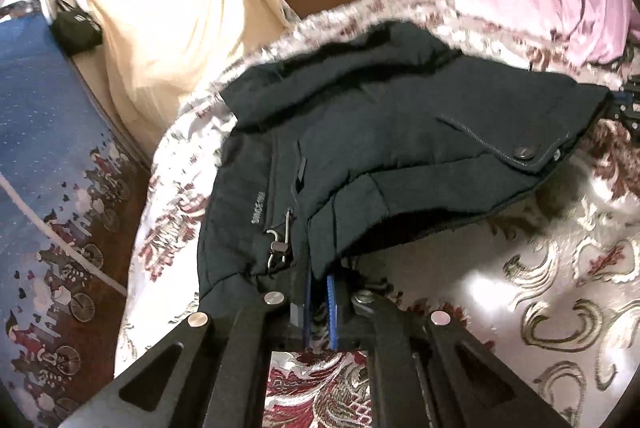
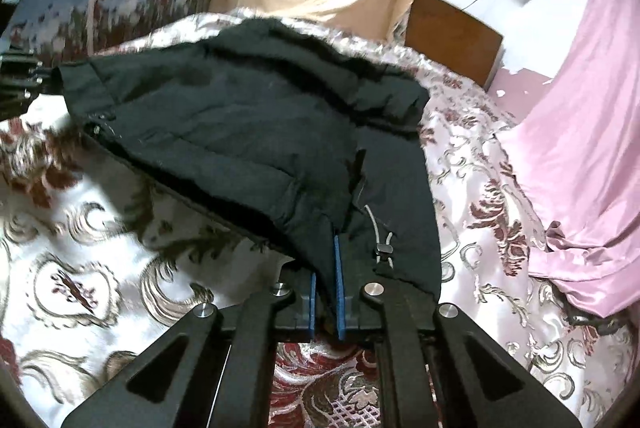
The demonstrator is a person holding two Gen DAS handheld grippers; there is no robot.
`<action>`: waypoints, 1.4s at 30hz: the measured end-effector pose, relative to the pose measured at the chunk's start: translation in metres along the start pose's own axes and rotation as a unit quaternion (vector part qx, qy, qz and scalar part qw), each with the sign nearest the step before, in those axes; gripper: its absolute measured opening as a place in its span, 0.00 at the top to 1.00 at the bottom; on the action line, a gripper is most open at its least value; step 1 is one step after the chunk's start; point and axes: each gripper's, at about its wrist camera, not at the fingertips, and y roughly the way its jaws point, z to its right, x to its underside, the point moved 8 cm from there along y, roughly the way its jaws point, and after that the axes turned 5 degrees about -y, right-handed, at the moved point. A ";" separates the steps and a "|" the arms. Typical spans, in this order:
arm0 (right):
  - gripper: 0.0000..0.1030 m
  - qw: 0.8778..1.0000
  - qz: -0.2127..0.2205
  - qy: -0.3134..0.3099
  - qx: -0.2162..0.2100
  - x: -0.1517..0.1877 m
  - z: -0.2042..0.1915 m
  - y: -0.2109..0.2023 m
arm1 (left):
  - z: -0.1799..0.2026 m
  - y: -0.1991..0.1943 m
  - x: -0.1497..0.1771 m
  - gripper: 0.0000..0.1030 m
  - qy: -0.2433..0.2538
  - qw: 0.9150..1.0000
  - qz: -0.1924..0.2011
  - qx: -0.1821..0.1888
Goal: Fold large clothes
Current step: 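Grasp the jacket edge with both grippers, then lift the held edge and fold it over the jacket with both grippers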
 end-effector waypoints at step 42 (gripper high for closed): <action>0.95 0.987 0.121 0.102 0.039 -0.141 0.099 -0.066 | -0.048 -0.046 -0.152 0.94 -0.110 0.989 0.090 0.041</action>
